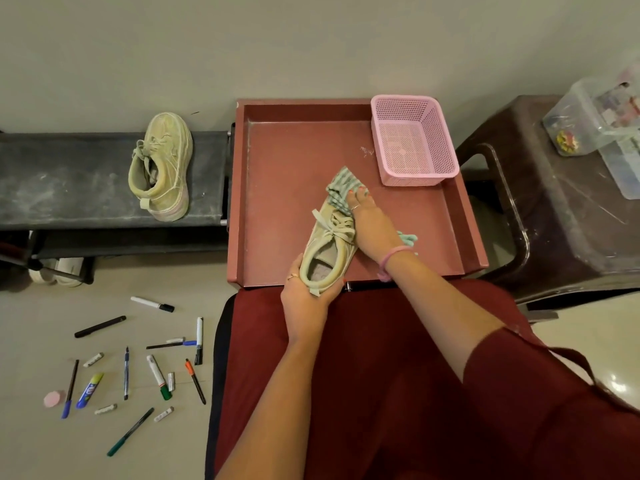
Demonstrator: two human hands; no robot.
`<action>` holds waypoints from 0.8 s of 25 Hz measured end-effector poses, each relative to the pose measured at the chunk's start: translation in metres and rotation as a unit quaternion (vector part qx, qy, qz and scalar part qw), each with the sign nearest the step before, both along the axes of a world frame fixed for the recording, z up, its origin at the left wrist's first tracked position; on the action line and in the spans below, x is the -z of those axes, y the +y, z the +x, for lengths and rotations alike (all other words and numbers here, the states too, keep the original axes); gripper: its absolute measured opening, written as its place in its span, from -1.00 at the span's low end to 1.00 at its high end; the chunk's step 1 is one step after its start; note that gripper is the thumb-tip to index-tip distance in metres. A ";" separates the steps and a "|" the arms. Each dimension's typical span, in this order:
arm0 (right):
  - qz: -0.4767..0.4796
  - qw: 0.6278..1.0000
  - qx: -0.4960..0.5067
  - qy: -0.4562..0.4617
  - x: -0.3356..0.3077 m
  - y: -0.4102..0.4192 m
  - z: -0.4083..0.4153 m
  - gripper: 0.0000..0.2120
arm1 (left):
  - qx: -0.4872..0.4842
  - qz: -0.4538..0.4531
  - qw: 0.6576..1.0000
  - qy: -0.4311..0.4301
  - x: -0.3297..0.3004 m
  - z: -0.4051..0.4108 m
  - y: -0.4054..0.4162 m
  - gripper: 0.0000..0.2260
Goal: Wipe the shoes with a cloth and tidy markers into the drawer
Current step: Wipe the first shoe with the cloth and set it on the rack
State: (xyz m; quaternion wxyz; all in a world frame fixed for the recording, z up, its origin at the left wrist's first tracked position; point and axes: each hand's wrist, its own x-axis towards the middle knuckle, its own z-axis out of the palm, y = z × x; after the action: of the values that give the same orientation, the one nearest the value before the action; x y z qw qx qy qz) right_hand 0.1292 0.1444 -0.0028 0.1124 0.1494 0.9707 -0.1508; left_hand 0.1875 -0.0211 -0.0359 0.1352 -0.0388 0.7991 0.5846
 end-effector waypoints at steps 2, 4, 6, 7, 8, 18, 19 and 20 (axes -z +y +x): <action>-0.031 0.999 -0.013 0.004 0.003 -0.001 0.015 -0.37 | -0.003 -0.005 1.000 0.009 0.001 0.000 0.000 -0.38; -0.085 0.996 0.017 0.027 -0.001 -0.003 0.023 -0.37 | -0.017 0.000 1.000 0.016 0.000 0.002 0.001 -0.39; -0.125 0.989 0.066 0.049 -0.007 -0.009 0.029 -0.41 | -0.023 0.000 1.000 0.020 -0.001 0.003 0.002 -0.39; -0.140 0.986 0.079 0.050 -0.011 -0.011 0.033 -0.42 | -0.026 -0.001 0.999 0.020 -0.001 0.003 0.003 -0.38; -0.158 0.983 0.081 0.039 -0.016 -0.009 0.037 -0.43 | -0.029 -0.001 0.999 0.017 -0.001 0.003 0.003 -0.38; -0.110 0.989 0.063 0.073 -0.067 0.038 -0.029 -0.68 | 0.036 -0.053 0.990 0.130 -0.002 0.009 0.010 -0.34; -0.055 0.997 0.029 0.039 -0.064 0.033 -0.036 -0.65 | 0.044 -0.065 0.986 0.146 -0.002 0.010 0.012 -0.32; -0.007 1.000 -0.014 0.001 -0.059 0.024 -0.039 -0.63 | 0.048 -0.071 0.986 0.146 -0.001 0.010 0.012 -0.31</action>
State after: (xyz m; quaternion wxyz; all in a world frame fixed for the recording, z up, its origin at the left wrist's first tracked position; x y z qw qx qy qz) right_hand 0.0902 0.1681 0.0563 0.1143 0.1347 0.9718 -0.1563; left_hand 0.1975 -0.0095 -0.0348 0.0420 0.0752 0.8509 0.5182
